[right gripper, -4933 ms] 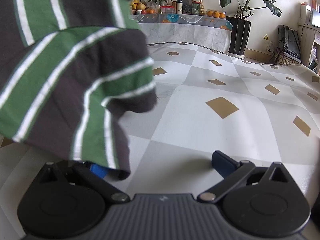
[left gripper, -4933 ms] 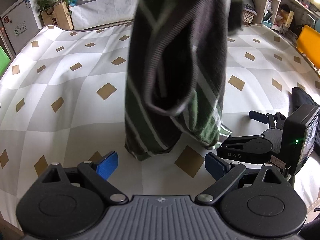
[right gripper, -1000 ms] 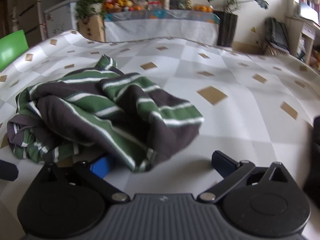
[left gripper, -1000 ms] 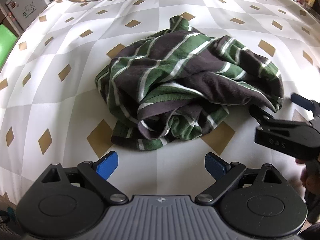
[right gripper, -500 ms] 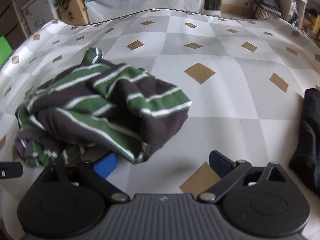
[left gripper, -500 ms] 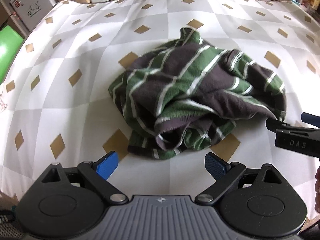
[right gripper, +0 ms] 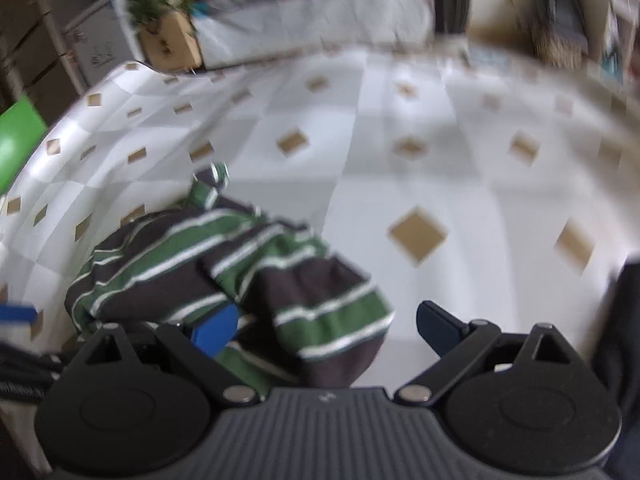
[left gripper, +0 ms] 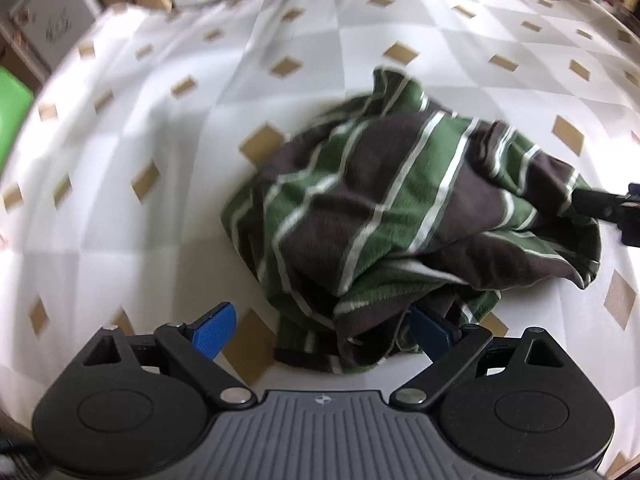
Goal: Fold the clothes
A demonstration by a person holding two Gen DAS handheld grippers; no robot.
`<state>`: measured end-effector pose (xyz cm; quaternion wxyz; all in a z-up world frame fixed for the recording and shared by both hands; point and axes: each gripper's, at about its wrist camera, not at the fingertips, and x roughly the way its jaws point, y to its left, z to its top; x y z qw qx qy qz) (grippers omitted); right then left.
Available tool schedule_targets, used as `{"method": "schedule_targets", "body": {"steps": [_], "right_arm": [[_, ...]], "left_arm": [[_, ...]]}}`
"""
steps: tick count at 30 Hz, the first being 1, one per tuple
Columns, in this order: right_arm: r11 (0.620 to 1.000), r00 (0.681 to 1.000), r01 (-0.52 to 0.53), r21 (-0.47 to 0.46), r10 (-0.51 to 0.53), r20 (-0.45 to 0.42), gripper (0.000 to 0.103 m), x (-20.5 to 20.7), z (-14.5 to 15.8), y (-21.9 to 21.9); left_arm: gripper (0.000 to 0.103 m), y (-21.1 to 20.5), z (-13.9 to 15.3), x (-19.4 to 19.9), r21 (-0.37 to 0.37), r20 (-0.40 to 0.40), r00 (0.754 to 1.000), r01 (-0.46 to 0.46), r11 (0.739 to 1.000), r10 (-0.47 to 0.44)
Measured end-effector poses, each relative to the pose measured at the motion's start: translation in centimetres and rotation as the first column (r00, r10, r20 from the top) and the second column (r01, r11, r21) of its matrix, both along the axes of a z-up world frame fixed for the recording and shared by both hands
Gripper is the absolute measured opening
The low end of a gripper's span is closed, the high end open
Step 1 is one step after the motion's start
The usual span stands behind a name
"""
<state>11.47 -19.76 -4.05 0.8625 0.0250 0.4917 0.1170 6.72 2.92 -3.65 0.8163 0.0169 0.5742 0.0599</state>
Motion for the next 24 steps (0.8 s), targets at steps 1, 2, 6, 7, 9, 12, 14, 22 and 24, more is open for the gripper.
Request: {"method": "schedule_targets", "body": {"steps": [1,2,6,7,9,12,14,22,24], "right_arm": [[1.0,1.0,-0.01,-0.012,0.009,-0.013,0.094,0.2,-0.5,0.4],[0.999,0.999,-0.027,-0.026,0.026,-0.02,0.094,0.2,-1.1,0.8],[0.994,0.997,-0.068,-0.088,0.065,-0.035,0.094,0.6,-2.4,2.4],[0.994,0.997,-0.062,-0.094,0.059,-0.04,0.094,0.8,-2.7,2.6],[0.996,0.998,-0.035,-0.086,0.03,-0.053,0.092,1.2,-3.2,2.8],[0.998,0.998,-0.018,-0.062,0.014,-0.063,0.087,1.5,-3.8,2.9],[0.999,0.998,-0.014,-0.043,0.011,-0.055,0.081,1.7,-3.8,2.9],[0.99,0.998,0.049,0.131,-0.044,-0.042,0.034,2.7,-2.9,1.8],[0.981,0.998,0.06,0.182,-0.055,-0.036,0.025,2.8,-2.4,1.6]], "left_arm": [[0.094,0.0,-0.3,0.1,-0.01,-0.006,1.0,-0.003,1.0,0.003],[0.094,-0.1,-0.4,0.2,-0.012,-0.008,1.0,-0.002,1.0,0.002],[0.094,-0.2,-1.0,0.6,-0.005,-0.017,1.0,-0.005,1.0,0.005],[0.094,-0.1,-1.2,0.7,-0.007,-0.023,1.0,-0.011,1.0,0.011],[0.094,0.3,-1.6,0.9,-0.014,-0.039,0.999,-0.025,1.0,0.024],[0.094,0.7,-2.3,1.0,-0.007,-0.054,0.998,-0.026,1.0,0.025],[0.094,0.9,-2.5,1.0,0.002,-0.059,0.998,-0.028,1.0,0.028],[0.094,1.0,-3.3,1.0,0.016,-0.086,0.996,-0.03,0.999,0.031],[0.094,1.0,-3.4,1.0,0.023,-0.09,0.995,-0.032,0.999,0.034]]}}
